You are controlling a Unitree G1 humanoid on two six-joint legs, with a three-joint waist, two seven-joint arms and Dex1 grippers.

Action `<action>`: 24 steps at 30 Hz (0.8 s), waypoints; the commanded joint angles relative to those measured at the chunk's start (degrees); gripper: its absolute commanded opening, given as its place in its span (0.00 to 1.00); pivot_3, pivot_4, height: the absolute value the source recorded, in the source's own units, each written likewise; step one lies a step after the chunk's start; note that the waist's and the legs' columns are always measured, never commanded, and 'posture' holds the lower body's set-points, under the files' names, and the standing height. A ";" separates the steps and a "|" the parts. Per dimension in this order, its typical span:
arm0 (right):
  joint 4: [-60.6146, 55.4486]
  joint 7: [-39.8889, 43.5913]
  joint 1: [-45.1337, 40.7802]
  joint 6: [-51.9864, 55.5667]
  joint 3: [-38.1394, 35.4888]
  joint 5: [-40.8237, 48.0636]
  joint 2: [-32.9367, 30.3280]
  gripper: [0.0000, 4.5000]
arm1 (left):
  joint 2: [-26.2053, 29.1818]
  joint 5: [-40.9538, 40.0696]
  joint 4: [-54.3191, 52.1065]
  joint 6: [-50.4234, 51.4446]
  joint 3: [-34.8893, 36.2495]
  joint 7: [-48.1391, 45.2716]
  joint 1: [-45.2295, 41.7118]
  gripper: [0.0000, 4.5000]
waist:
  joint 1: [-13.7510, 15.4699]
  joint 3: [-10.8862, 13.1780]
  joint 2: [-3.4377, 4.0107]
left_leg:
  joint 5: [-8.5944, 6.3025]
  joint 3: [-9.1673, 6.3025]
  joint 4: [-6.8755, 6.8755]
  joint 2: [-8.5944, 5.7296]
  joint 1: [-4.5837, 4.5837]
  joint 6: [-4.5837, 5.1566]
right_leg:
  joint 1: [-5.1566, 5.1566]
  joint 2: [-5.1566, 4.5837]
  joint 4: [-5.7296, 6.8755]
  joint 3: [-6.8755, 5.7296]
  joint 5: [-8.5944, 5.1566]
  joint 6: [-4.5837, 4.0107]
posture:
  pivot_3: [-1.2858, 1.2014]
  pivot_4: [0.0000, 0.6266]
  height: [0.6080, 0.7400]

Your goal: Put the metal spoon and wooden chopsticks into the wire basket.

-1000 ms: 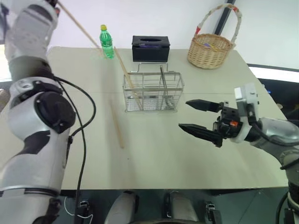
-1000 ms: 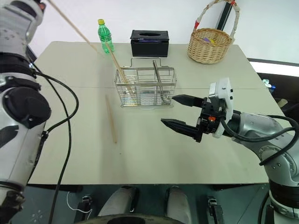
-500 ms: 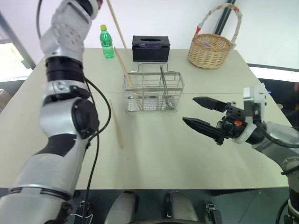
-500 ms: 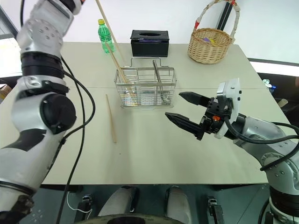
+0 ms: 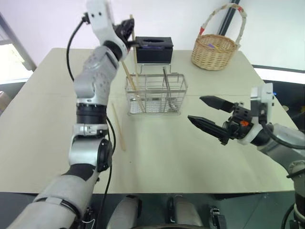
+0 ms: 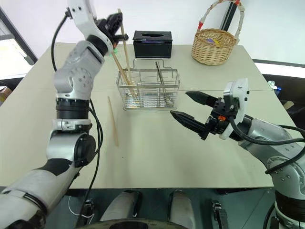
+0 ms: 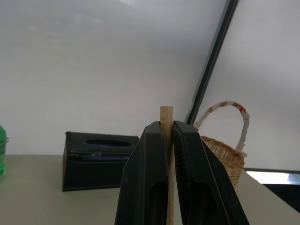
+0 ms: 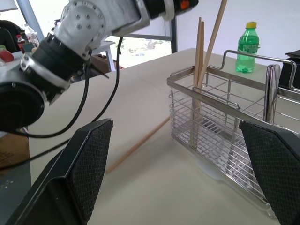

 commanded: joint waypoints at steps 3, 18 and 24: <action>0.84 -0.56 -2.26 -0.99 -0.80 0.48 0.15 1.00 | -0.68 -0.63 -6.13 1.96 0.10 1.23 1.35 0.20 | -0.01 0.00 0.00 | 0.00 -0.01 0.00 0.00 0.01 0.01 | 0.01 0.00 0.00 0.00 0.00 0.00 | 0.52 0.24 0.40; 4.25 2.88 -5.89 -1.41 2.55 -2.82 -1.00 1.00 | 8.32 -8.08 -4.52 12.13 9.97 4.68 -11.45 0.91 | -0.09 0.02 0.02 | 0.00 -0.01 -0.02 0.01 0.01 0.01 | -0.01 0.04 0.00 -0.01 -0.01 0.00 | 0.52 0.24 0.40; 3.52 8.14 -4.55 -2.15 3.21 -5.96 -3.50 1.00 | 21.29 -5.31 13.74 23.80 12.54 8.73 -20.64 0.91 | -0.17 0.01 0.08 | -0.01 0.01 -0.09 -0.01 0.14 0.03 | 0.04 0.06 0.03 -0.01 -0.02 0.02 | 0.52 0.24 0.40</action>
